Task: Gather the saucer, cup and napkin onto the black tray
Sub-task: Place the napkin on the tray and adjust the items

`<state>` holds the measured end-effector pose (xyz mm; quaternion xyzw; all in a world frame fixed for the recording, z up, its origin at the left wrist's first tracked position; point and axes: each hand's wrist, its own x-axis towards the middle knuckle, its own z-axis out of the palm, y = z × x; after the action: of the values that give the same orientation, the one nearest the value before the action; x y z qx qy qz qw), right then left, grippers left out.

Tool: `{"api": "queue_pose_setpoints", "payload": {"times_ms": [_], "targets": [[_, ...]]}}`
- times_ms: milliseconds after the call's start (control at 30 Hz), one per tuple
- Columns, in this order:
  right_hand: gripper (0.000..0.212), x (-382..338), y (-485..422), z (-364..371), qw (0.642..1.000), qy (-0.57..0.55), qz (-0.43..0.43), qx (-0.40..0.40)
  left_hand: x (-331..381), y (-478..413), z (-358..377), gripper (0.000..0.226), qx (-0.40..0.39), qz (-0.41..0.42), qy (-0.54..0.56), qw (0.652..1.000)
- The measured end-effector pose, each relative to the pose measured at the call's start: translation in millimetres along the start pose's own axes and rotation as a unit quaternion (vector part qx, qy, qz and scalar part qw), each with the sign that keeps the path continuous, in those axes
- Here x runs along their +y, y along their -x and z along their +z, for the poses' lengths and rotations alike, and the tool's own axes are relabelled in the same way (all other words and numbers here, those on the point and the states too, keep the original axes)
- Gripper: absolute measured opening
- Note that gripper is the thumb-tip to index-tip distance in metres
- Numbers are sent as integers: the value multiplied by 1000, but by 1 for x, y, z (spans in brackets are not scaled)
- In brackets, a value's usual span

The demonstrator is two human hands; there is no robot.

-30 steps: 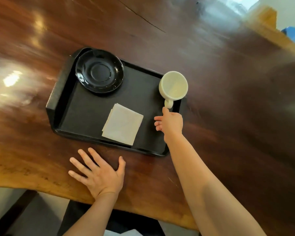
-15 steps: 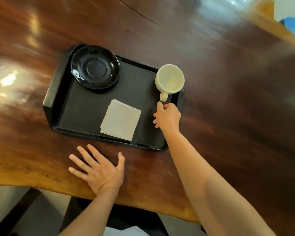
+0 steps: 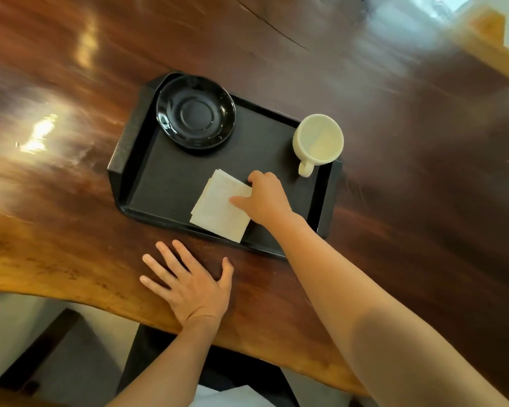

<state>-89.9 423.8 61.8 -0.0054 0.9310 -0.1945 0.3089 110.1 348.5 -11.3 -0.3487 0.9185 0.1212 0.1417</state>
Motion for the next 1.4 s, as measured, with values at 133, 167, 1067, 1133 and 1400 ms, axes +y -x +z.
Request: {"api": "queue_pose_setpoints", "payload": {"times_ms": [133,167,1067,1133,1400], "targets": [[46,-7,-6,-8,999,-9,17,-47,0,-2,0,110,-2,-2,-3,1000],[40,-7,-7,-9,998,-7,13,-63,0,-2,0,110,-3,-2,-5,1000],[25,45,12,-1,974,-173,106,104,-1,-2,6,110,22,-2,-3,1000],[35,45,12,-3,977,-160,87,107,-1,-2,6,110,22,-2,-5,1000],[45,40,9,-7,981,-168,58,77,-2,-3,8,111,23,-4,-6,1000]]}}
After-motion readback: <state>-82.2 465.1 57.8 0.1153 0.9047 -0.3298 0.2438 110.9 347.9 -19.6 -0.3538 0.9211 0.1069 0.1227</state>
